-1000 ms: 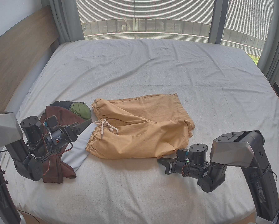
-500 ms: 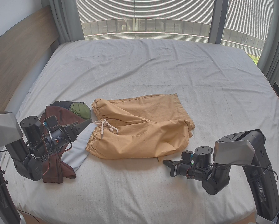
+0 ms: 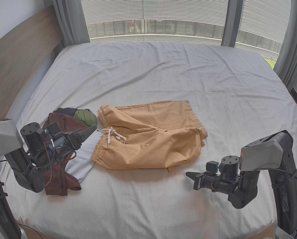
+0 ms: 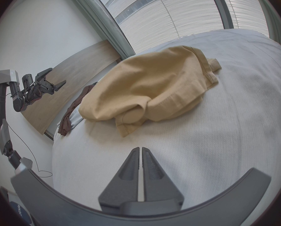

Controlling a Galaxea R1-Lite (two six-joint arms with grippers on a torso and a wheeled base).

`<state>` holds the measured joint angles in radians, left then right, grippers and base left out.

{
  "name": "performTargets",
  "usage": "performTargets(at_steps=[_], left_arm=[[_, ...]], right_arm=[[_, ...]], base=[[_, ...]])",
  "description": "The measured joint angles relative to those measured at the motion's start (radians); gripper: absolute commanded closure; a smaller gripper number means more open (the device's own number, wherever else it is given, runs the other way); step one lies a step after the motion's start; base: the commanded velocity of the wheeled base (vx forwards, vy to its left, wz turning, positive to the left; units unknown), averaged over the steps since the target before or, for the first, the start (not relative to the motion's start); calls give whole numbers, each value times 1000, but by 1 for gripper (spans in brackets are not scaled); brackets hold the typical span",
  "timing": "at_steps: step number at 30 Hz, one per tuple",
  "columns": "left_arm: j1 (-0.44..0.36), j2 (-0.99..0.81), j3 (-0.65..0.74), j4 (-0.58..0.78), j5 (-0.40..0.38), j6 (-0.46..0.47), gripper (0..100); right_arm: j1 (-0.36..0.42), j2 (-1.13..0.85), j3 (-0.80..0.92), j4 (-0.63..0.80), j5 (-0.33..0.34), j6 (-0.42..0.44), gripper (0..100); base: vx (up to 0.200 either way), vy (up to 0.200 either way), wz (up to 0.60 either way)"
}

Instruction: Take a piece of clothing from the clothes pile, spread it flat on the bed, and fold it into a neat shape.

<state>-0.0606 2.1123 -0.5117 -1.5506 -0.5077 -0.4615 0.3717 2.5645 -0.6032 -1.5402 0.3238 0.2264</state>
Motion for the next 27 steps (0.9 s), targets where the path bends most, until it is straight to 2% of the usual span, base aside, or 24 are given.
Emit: performTargets(at_steps=[2,3,9,17,26,27], left_arm=[[0,-1,0,0,0,0,0],[-1,-1,1,0,0,0,0],[0,-2,1,0,0,-1,0],[-1,-2,0,0,0,-2,0],[-1,-2,-1,0,0,-2,0],[-1,-2,-1,0,0,-2,0]], right_arm=[[3,-5,-8,1,2,0,100],[7,-6,-13,5,2,1,0],[42,5,-118,77,4,4,0],[81,25,-279,263,8,3,0],[100,53,-397,340,5,0,0],[100,59,-401,337,4,-1,100]], base=[[0,0,0],[0,0,0],[0,0,0],[0,0,0],[0,0,0],[0,0,0]])
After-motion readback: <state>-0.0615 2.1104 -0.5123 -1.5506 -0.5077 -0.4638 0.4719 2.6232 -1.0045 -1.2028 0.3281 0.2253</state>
